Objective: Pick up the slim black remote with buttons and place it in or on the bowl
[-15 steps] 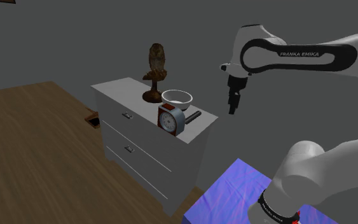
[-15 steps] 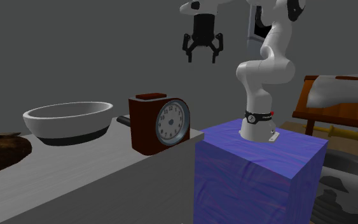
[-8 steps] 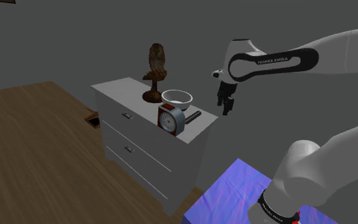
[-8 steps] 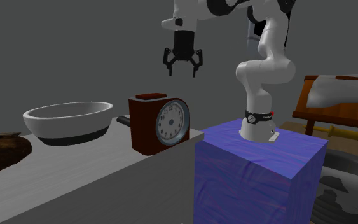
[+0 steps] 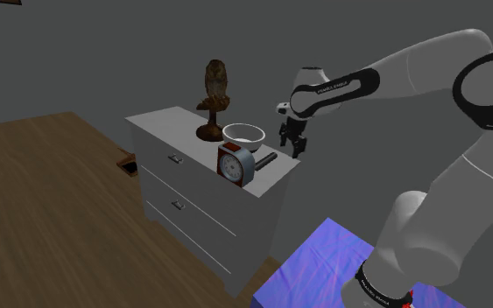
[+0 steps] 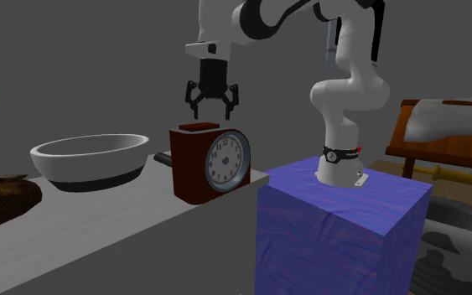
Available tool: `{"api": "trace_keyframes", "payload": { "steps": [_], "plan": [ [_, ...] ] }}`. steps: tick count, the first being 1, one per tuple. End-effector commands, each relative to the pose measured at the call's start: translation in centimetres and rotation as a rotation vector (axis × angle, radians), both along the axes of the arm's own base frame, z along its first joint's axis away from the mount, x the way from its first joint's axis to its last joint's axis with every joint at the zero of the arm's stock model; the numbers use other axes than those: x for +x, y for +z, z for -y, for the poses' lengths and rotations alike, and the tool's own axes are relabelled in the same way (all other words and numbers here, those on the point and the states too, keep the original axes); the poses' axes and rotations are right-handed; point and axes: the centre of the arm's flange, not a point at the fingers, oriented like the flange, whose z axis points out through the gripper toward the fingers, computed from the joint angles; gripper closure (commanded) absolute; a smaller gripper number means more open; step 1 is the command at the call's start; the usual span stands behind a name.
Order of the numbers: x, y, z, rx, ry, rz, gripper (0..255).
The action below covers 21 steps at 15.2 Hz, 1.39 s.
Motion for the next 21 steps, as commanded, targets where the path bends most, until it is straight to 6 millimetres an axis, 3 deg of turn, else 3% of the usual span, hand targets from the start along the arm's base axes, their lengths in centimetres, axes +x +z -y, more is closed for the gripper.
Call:
{"api": "trace_keyframes", "payload": {
  "steps": [1,9,16,21],
  "plan": [
    [2.2,-1.5,0.2,0.003,0.093,0.007,0],
    [10.5,-6.7,-0.4,0.024,0.423,0.029,0],
    [10.8,-10.4,-0.4,0.024,0.423,0.029,0],
    [10.8,-10.7,-0.5,0.024,0.423,0.029,0]
  ]
}}
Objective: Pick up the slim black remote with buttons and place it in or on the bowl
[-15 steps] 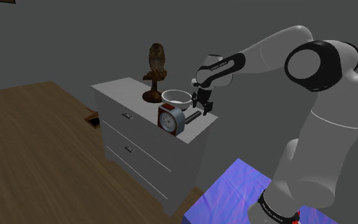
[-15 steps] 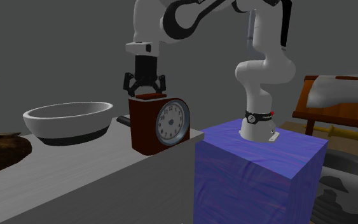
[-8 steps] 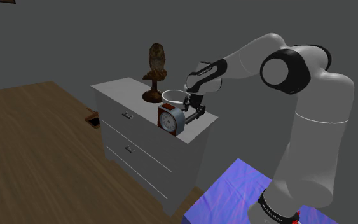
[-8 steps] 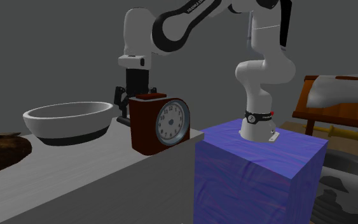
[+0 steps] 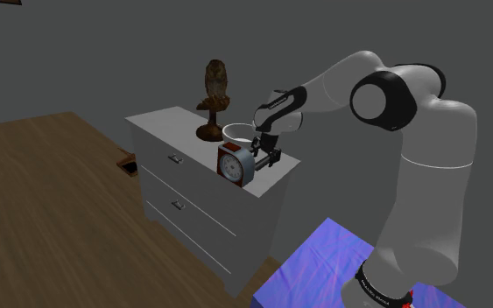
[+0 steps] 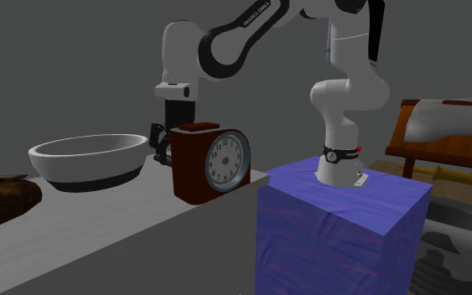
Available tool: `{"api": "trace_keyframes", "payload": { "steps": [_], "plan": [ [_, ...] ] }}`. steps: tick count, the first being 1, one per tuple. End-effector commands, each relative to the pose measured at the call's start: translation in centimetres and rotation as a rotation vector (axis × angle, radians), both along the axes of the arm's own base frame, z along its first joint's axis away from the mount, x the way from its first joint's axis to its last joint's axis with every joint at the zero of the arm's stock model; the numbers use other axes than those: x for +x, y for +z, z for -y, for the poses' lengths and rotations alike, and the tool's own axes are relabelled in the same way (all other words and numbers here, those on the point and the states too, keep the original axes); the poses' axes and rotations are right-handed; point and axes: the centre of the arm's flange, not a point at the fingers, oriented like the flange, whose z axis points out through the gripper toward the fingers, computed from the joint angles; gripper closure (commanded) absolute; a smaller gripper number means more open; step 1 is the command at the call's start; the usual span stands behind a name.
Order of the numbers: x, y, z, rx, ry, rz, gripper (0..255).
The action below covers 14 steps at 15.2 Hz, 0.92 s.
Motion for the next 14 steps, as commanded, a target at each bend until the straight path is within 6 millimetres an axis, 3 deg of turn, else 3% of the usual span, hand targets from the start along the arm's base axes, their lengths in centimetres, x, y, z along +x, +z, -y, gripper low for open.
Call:
{"api": "trace_keyframes", "payload": {
  "steps": [1,3,4,14],
  "plan": [
    [-0.02,-0.12,0.04,-0.001,0.0,-0.001,0],
    [-0.02,-0.12,0.04,-0.001,0.0,-0.001,0],
    [-0.02,-0.12,0.04,-0.001,0.0,-0.001,255],
    [-0.02,0.4,0.04,-0.001,0.0,-0.001,255]
  ]
}}
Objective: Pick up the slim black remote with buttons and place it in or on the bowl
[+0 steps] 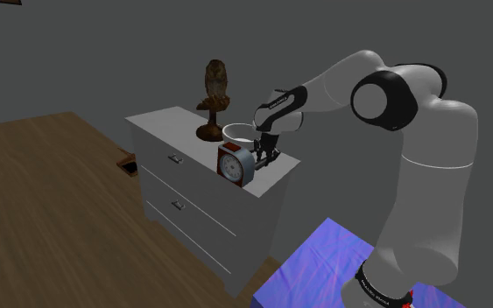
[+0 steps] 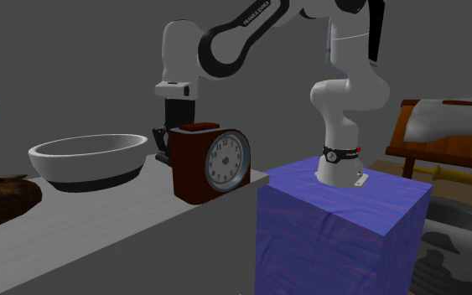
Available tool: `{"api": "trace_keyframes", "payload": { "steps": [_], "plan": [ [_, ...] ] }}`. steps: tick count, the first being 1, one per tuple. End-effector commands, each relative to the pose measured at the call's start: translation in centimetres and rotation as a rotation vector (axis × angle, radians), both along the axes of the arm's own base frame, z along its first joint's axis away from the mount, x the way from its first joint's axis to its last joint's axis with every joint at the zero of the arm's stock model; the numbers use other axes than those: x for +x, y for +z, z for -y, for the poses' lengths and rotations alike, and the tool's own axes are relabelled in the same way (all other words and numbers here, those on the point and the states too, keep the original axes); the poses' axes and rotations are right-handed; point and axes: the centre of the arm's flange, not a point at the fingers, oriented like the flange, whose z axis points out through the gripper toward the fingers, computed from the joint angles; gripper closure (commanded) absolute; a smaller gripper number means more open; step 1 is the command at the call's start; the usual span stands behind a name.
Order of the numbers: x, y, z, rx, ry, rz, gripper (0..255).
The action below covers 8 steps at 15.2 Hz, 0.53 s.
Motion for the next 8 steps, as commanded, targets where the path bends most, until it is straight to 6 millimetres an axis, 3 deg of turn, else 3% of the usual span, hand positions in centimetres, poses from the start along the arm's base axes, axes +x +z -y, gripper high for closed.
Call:
{"api": "trace_keyframes", "payload": {
  "steps": [1,8],
  "plan": [
    [0.0,0.7,-0.1,0.0,0.001,-0.001,255],
    [0.0,4.4,-0.1,0.0,0.001,-0.001,255]
  ]
}}
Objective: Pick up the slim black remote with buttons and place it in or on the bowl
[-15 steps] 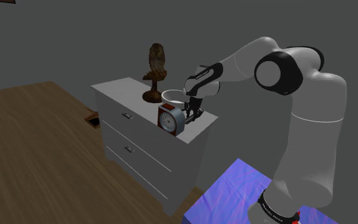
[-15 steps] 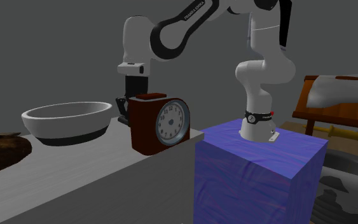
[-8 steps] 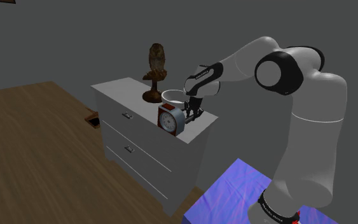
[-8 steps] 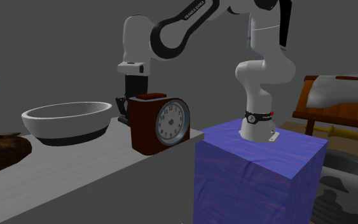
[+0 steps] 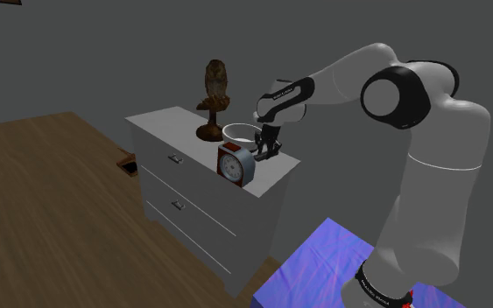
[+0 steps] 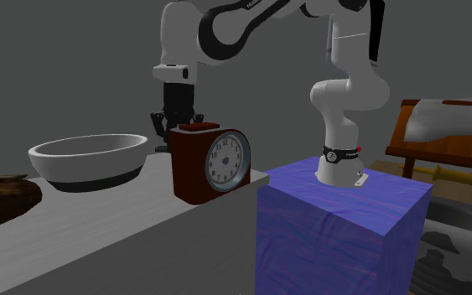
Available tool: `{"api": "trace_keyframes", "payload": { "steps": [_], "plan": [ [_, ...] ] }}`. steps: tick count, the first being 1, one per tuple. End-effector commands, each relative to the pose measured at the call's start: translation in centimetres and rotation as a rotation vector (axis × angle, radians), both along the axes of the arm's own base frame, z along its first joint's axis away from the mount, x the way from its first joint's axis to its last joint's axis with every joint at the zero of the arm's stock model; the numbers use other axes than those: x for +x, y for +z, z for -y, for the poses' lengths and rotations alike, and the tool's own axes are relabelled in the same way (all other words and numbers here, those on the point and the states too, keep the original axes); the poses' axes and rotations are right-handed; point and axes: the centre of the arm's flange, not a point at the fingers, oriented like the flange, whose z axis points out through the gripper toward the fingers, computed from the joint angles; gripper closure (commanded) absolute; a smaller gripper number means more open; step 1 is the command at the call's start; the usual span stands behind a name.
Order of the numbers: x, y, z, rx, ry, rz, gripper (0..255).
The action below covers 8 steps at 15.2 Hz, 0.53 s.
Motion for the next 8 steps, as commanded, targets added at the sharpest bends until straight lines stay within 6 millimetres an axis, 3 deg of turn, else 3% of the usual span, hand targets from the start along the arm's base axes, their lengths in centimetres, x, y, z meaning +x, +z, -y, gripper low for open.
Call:
{"api": "trace_keyframes", "payload": {
  "steps": [1,8],
  "plan": [
    [0.0,1.1,0.0,0.0,0.0,0.0,255],
    [0.0,4.8,0.0,0.0,0.0,0.0,255]
  ]
}}
